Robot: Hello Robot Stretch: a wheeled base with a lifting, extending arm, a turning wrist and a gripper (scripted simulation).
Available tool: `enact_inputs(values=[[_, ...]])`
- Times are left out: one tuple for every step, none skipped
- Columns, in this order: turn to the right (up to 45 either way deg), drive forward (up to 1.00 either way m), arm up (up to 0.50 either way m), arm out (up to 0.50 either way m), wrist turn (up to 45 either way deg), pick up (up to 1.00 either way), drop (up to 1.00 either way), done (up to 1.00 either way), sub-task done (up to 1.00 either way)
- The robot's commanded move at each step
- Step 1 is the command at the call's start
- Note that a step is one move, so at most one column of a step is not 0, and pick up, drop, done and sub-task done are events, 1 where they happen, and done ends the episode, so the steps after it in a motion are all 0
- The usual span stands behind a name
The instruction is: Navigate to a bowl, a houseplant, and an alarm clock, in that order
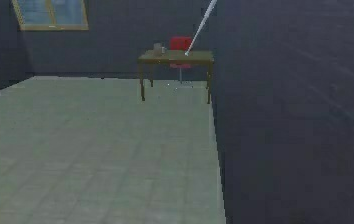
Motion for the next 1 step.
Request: enact_inputs(values=[[-45.0, 0.00, 0.00, 0.00, 0.0, 0.00, 0.00, 0.00, 0.00]])
